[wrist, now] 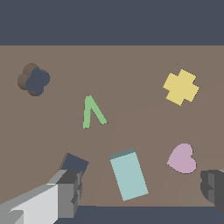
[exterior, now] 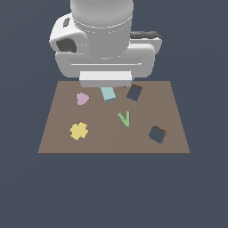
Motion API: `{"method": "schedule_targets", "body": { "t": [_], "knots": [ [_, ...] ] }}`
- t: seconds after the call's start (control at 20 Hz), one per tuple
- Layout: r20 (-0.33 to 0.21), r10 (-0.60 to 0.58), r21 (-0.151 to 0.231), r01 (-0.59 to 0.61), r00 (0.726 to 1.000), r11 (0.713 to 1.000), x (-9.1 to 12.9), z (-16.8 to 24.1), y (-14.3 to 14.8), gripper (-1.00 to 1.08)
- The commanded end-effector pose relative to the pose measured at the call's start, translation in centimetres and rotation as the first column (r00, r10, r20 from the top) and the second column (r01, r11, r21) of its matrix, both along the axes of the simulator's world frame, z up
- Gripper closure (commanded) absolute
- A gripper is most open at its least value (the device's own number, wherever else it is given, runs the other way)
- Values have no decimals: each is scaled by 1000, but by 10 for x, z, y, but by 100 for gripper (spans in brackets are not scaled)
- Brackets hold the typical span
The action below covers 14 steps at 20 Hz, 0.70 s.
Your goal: Insert a designated object into the corresponding slot on a board.
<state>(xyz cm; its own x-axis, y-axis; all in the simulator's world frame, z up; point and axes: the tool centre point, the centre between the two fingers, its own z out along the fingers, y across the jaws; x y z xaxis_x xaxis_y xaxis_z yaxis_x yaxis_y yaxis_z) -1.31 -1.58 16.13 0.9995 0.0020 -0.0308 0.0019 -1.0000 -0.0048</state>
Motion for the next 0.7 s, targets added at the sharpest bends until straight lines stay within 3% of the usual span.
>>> {"method": "schedule_targets", "body": {
  "t": [0.0,0.65],
  "knots": [
    [0,0,0,0,1000,1000,0,0,0,-92],
    [9,93,0,-93,996,996,-22,-33,0,-92]
  ]
}}
